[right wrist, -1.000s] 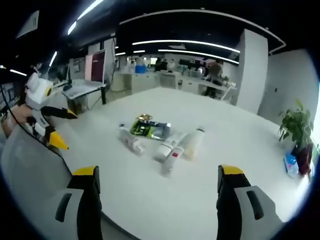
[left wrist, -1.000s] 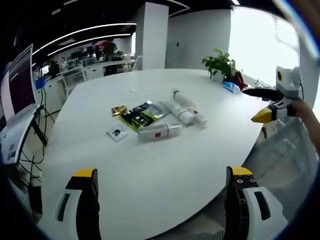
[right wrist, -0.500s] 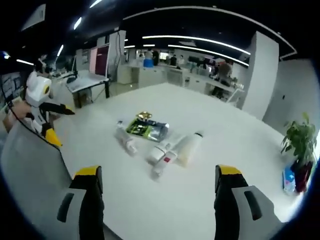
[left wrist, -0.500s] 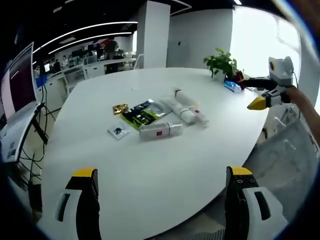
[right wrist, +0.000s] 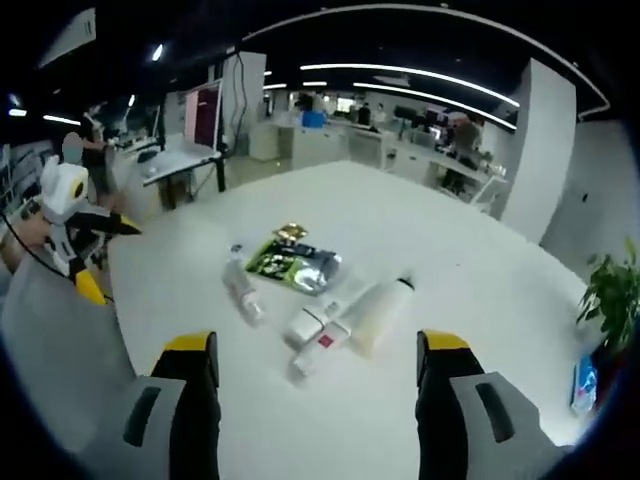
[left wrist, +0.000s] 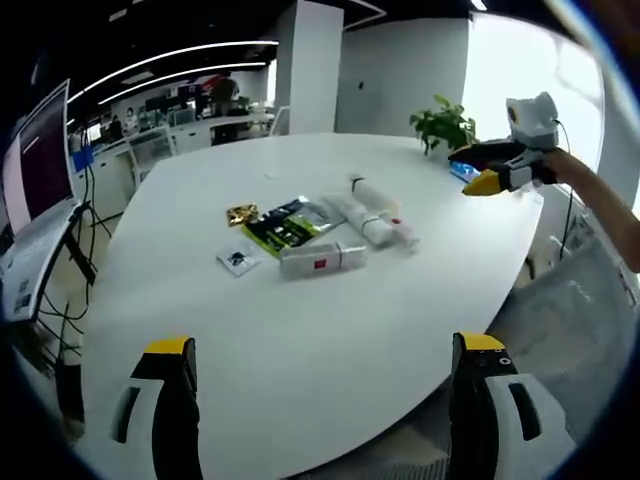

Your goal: Arrange the skincare products in the storage area until every visible bottle or jar stands upright without overlapping.

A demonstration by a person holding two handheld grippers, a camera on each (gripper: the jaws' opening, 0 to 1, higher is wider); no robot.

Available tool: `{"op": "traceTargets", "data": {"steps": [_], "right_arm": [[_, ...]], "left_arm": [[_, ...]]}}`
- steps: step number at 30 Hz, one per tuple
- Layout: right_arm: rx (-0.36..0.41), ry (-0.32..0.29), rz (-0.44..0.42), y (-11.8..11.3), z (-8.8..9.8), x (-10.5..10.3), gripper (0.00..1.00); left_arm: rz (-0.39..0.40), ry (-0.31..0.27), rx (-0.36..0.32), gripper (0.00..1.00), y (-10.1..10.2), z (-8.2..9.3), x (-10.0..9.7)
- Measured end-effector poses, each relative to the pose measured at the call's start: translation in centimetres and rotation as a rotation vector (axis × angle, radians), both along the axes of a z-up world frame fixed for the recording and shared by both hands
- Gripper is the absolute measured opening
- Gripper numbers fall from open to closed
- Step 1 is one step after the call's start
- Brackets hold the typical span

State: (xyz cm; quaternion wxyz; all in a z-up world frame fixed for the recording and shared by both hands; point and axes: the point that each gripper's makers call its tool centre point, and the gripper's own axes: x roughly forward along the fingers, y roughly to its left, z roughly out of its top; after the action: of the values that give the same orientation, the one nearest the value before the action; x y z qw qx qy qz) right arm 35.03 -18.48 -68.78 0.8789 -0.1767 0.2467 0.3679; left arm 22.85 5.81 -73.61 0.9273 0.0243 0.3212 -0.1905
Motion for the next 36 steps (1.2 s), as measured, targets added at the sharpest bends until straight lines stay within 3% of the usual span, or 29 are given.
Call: {"op": "traceTargets", "data": {"steps": [7,10,24,36], "right_arm": [[-0.014,0.025,-0.007,-0.3,-0.4,1.8,0.75],[-0.025,0.028,-0.008,-0.5,-0.4,2.1,0.73],[-0.066,0.103,0.013,-0.3,-2.7,6.0,0.61],[-0.097,0.166,-0.011,-0.5,-4.9,8.0,0.60]], "left_arm": [[0.000,0.012,0.017,0.99,0.2,-0.3,-0.1],[-0.003,0.013,0.085,0.99,0.7,-0.6,-0.1],[-0.004,0.026,0.068,0.99,0.6,-0.7,-0.1],[-0.010,0.038,0.056,0.99,0.4,-0.9,-0.3]]}}
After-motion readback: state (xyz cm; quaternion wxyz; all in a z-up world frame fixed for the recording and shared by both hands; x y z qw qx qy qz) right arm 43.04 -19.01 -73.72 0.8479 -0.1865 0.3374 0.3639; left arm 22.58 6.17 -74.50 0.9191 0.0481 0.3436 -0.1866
